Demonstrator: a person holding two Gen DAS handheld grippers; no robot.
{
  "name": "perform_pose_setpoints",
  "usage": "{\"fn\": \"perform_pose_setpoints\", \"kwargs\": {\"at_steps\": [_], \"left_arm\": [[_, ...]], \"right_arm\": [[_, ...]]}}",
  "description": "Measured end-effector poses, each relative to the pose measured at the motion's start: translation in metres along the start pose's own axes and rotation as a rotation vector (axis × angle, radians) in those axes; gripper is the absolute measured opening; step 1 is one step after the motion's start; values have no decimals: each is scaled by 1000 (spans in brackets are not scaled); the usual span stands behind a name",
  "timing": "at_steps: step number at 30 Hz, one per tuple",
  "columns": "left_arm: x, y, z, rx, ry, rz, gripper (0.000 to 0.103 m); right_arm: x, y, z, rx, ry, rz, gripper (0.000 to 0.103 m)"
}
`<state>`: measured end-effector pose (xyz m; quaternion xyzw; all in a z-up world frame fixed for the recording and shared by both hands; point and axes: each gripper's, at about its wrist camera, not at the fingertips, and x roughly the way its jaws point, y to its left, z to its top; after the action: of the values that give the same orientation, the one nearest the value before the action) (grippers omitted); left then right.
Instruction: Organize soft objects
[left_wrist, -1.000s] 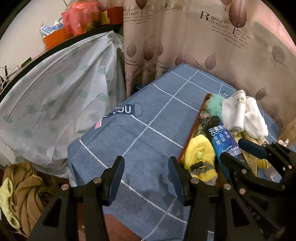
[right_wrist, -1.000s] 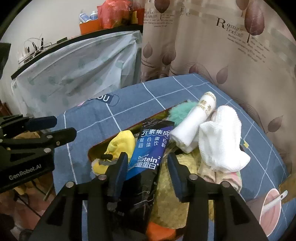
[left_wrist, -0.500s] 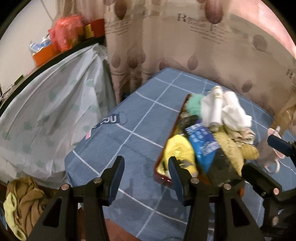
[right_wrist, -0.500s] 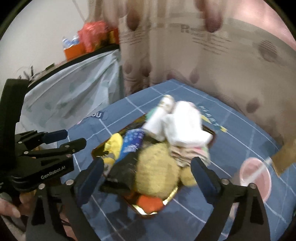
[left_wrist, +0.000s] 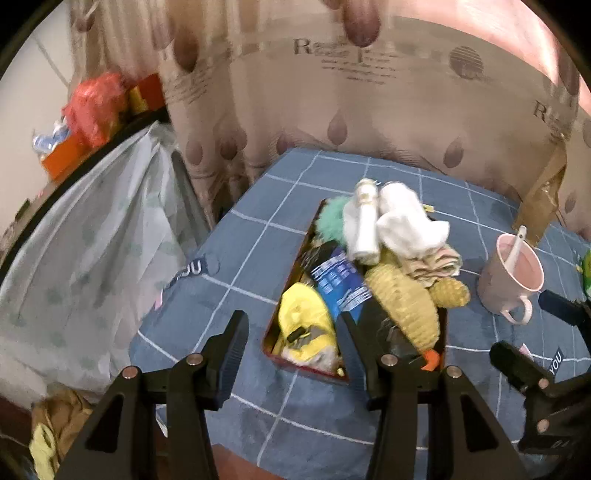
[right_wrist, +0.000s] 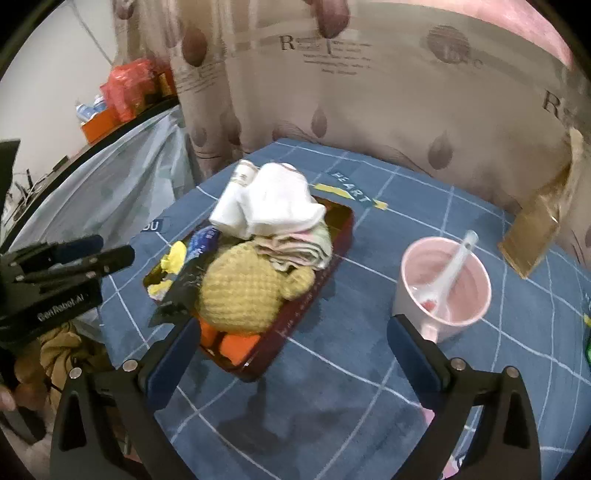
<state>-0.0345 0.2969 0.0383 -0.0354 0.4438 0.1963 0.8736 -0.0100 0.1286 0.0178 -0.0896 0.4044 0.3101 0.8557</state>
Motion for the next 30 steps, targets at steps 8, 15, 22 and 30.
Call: {"fn": "perform_pose_setpoints", "kwargs": {"at_steps": [8, 15, 22, 30], "left_arm": [[-10, -30, 14, 81, -35, -49, 51], [-2, -37, 11, 95, -10, -80, 51], [1, -37, 9, 91, 6, -86, 51], [0, -39, 7, 92, 10, -89, 51]], "right_arm": [[-2, -10, -9, 48, 22, -35, 101], [-2, -7, -10, 39, 28, -63, 102], [1, -5, -14, 40, 41, -67, 102], [0, -5, -15, 41, 46, -68, 102]]}}
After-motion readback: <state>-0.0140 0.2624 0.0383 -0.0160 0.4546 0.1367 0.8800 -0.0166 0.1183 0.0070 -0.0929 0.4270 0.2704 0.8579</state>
